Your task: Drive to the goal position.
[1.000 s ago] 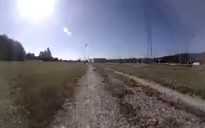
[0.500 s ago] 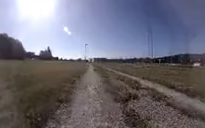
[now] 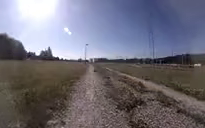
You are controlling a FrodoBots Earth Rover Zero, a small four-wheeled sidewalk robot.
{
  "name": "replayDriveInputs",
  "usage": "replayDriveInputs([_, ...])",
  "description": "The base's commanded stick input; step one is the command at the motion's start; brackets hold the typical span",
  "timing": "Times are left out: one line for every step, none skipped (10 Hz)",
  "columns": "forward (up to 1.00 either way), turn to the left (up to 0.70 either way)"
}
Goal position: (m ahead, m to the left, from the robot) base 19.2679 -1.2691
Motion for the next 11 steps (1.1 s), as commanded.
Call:
replayDriveInputs([0.5, 0.0])
replayDriveInputs([0.5, 0.0])
replayDriveInputs([0.5, 0.0])
replayDriveInputs([0.5, 0.0])
replayDriveInputs([0.5, 0.0])
replayDriveInputs([0.5, 0.0])
replayDriveInputs([0.5, 0.0])
replayDriveInputs([0.5, 0.0])
replayDriveInputs([0.5, 0.5])
replayDriveInputs([0.5, 0.25])
replayDriveInputs([0.5, 0.0])
